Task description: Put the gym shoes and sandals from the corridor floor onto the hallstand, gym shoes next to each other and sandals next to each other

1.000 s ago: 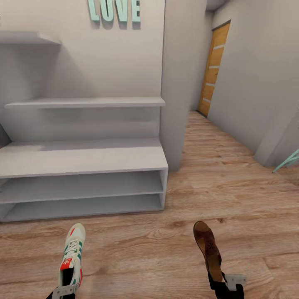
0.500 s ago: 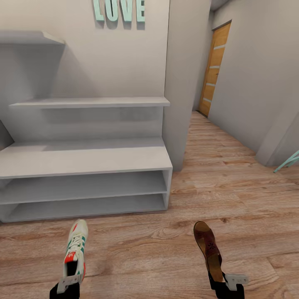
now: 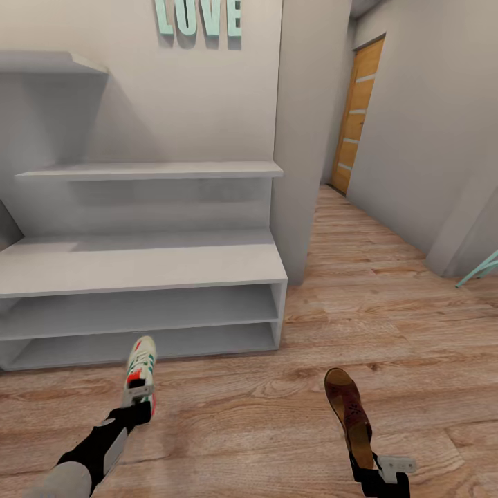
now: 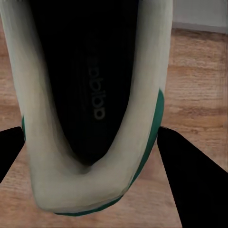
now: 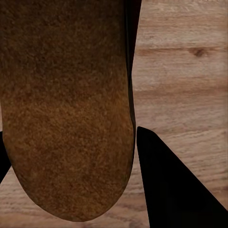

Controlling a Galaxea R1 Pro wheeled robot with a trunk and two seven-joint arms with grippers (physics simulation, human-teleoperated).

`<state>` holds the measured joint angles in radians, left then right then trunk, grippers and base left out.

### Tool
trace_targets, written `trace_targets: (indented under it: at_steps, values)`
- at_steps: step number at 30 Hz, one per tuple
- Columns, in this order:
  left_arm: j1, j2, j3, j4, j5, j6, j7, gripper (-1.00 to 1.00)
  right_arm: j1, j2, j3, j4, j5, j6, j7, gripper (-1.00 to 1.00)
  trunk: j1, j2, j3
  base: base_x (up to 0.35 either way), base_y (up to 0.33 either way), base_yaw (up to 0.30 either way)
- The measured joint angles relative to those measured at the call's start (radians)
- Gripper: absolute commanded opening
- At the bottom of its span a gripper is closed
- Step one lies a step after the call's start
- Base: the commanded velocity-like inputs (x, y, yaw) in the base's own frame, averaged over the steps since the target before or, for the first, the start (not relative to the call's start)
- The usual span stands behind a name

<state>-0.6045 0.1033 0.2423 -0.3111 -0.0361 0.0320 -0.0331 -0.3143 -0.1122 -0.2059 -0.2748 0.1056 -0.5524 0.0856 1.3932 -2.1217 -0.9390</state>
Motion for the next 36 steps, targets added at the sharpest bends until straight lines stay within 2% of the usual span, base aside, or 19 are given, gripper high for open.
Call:
trace_targets:
  at_steps: [1, 3, 6, 13, 18, 32, 34, 35, 36]
  values:
    - [-0.02, 0.0, -0.001, 0.0, -0.001, 0.032, 0.001, -1.0, 0.0, 0.0, 0.0, 0.0, 0.0, 0.0, 0.0, -1.0, 0.0, 0.0, 0.0, 0.0, 0.0, 0.0]
    - [-0.029, 0.004, -0.011, -0.011, -0.002, 0.044, 0.009, -1.0, 0.0, 0.004, -0.012, 0.0, -0.001, -0.004, -0.003, -1.0, 0.0, 0.0, 0.0, 0.0, 0.0, 0.0]
    - [-0.016, 0.001, -0.011, -0.028, -0.004, 0.027, 0.009, -1.0, 0.0, 0.005, -0.026, 0.0, -0.001, -0.004, -0.004, -1.0, 0.0, 0.0, 0.0, 0.0, 0.0, 0.0]
    - [-0.01, -0.001, 0.0, -0.069, -0.005, -0.009, -0.005, -1.0, 0.0, -0.008, -0.017, 0.001, -0.002, -0.002, -0.004, -1.0, 0.0, 0.0, 0.0, 0.0, 0.0, 0.0]
    - [-0.027, 0.0, -0.03, -0.099, -0.019, -0.011, -0.006, -1.0, 0.0, -0.01, -0.027, 0.001, -0.004, -0.001, -0.007, -1.0, 0.0, 0.0, 0.0, 0.0, 0.0, 0.0]
    - [-0.107, -0.018, -0.118, -0.099, -0.079, 0.064, -0.009, -1.0, 0.001, -0.011, -0.12, -0.002, -0.004, -0.001, -0.029, -1.0, 0.0, 0.0, 0.0, 0.0, 0.0, 0.0]
    - [-0.118, -0.018, -0.124, -0.098, -0.079, 0.075, -0.009, -1.0, 0.001, -0.011, -0.133, -0.002, -0.004, 0.0, -0.029, -1.0, 0.0, 0.0, 0.0, 0.0, 0.0, 0.0]
    - [-0.192, -0.017, -0.124, -0.098, -0.079, 0.322, -0.009, -1.0, 0.001, -0.011, -0.204, -0.002, -0.009, 0.0, -0.031, -1.0, 0.0, 0.0, 0.0, 0.0, 0.0, 0.0]
    - [-0.308, -0.017, -0.123, -0.093, -0.078, 0.563, -0.009, -1.0, 0.001, -0.011, -0.202, -0.002, -0.005, 0.0, -0.029, -1.0, 0.0, 0.0, 0.0, 0.0, 0.0, 0.0]
